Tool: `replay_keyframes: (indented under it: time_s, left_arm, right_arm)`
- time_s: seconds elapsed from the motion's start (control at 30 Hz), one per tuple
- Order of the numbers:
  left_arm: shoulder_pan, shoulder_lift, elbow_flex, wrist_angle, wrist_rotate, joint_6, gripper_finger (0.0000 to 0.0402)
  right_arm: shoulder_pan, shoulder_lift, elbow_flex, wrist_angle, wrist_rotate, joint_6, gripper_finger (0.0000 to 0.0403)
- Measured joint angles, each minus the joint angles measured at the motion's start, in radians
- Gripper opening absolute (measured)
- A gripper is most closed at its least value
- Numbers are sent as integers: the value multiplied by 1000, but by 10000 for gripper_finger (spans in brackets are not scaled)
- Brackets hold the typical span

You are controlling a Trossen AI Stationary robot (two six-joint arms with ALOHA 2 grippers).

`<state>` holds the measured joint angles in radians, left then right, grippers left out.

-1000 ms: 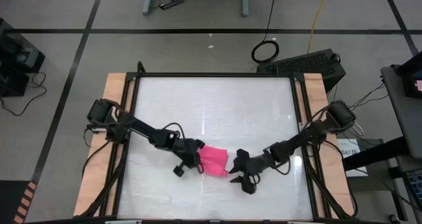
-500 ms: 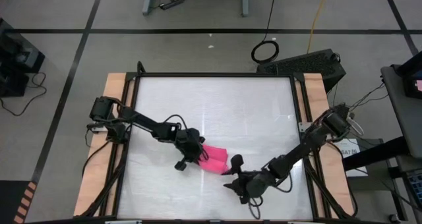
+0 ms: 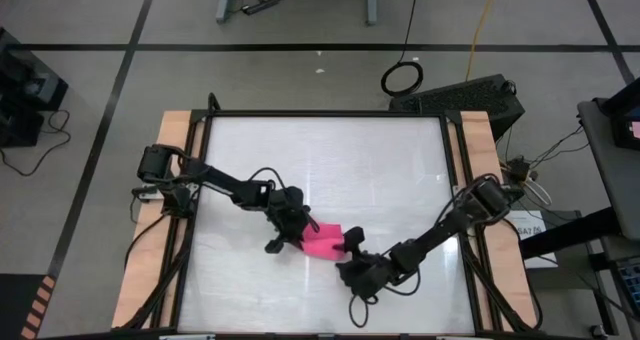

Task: Roll towel
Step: Roll the pink towel

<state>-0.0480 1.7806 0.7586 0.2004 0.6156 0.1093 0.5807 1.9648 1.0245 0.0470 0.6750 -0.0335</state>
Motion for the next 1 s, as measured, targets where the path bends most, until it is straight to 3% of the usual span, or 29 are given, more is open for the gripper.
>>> replay_keyframes:
  time_s: [0.33, 0.53, 0.77, 0.93, 1.0]
  left_arm:
    - [4, -1, 1, 2, 37, 8, 18]
    - [4, -2, 1, -1, 19, 18, 27]
    - [-1, -2, 1, -17, -42, 34, 116]
    - [-4, -27, 1, -43, -61, 35, 192]
    - [-18, -56, 1, -83, -129, 51, 209]
  right_arm:
    - [-58, 10, 1, -66, -4, 240, 227]
    - [-100, 8, -3, -75, -109, 376, 154]
    - [-134, 1, -4, -55, -278, 441, 18]
    - [-177, 0, -4, -32, -461, 521, 28]
    - [-196, 1, -5, -7, -533, 540, 32]
